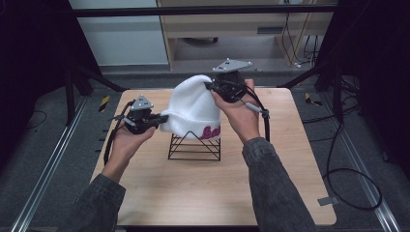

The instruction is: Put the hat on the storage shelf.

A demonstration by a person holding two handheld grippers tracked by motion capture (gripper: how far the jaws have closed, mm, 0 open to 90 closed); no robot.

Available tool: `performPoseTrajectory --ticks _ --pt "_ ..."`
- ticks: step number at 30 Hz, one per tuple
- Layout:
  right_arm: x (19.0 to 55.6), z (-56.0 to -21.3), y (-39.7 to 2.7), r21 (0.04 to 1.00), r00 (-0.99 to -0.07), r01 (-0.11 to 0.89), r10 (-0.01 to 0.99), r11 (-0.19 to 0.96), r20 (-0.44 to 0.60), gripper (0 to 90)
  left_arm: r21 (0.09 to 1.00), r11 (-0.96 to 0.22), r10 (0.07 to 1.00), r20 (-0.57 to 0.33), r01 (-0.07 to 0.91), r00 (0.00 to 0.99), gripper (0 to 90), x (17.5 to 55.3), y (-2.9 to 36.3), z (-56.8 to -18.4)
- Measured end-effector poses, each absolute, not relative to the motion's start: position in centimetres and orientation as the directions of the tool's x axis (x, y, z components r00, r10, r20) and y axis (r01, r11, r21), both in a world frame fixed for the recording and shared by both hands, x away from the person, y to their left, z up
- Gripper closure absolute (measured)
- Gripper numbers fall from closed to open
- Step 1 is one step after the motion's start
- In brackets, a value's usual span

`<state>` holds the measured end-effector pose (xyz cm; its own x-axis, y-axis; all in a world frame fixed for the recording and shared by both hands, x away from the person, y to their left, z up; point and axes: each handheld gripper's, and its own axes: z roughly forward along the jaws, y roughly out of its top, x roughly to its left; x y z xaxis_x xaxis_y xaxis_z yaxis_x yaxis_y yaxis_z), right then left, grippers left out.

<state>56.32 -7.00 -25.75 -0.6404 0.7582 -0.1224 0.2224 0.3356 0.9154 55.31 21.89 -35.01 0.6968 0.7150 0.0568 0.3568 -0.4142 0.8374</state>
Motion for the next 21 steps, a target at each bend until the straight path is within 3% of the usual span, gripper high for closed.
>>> performPoseTrajectory --ticks 21 --pt "54.2 -26.7 -6.7 0.898 -0.683 0.207 0.715 0.388 -0.151 83.0 0.833 -0.422 0.703 0.052 0.358 0.709 83.8 54.5 22.3 -36.9"
